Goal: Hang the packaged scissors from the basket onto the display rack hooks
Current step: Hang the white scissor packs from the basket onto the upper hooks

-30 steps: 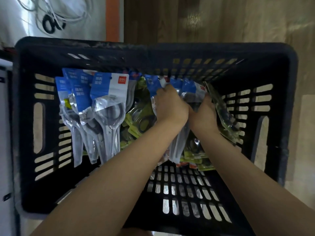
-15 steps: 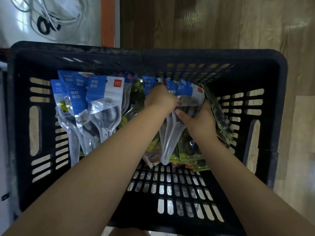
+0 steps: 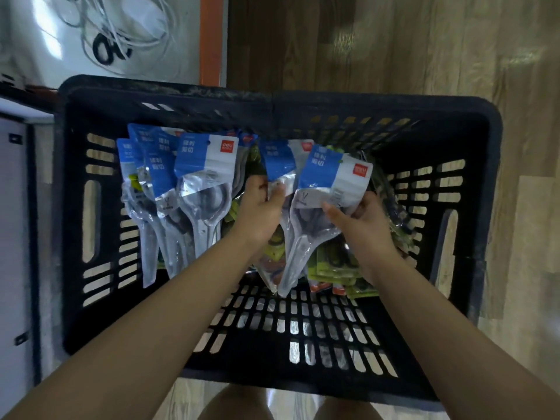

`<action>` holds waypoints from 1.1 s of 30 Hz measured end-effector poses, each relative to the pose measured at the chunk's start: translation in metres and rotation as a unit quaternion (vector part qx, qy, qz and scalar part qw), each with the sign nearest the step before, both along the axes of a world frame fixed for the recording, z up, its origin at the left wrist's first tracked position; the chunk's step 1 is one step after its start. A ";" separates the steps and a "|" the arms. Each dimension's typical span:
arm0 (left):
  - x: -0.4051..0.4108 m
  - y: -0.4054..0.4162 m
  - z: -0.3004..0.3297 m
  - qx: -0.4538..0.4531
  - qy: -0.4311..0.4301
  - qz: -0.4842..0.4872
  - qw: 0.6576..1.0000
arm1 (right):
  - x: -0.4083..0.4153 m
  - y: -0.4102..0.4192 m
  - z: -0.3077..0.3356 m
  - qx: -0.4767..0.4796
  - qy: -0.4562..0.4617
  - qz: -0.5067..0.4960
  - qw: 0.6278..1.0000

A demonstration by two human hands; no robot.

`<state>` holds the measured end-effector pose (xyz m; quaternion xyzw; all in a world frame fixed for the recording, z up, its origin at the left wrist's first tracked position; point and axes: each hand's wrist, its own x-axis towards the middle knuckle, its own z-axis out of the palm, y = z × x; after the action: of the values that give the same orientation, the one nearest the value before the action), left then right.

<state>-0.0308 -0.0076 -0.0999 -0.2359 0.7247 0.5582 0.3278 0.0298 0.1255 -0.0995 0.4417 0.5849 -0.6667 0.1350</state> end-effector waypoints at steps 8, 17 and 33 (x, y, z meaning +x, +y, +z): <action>0.012 -0.045 0.078 0.024 -0.007 0.033 0.999 | 0.003 -0.035 0.073 -0.060 -0.001 0.025 0.998; -0.010 -0.102 0.320 0.025 0.105 0.156 0.982 | -0.066 -0.065 0.317 -0.103 0.130 0.094 0.982; 0.163 -0.246 0.815 -0.049 0.458 0.411 0.787 | -0.017 -0.235 0.814 -0.199 0.515 0.398 0.733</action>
<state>0.1325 -0.2533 0.7152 -0.2440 0.6507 0.6467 -0.3145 0.0131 -0.1099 0.7145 -0.2795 0.5411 -0.7787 0.1505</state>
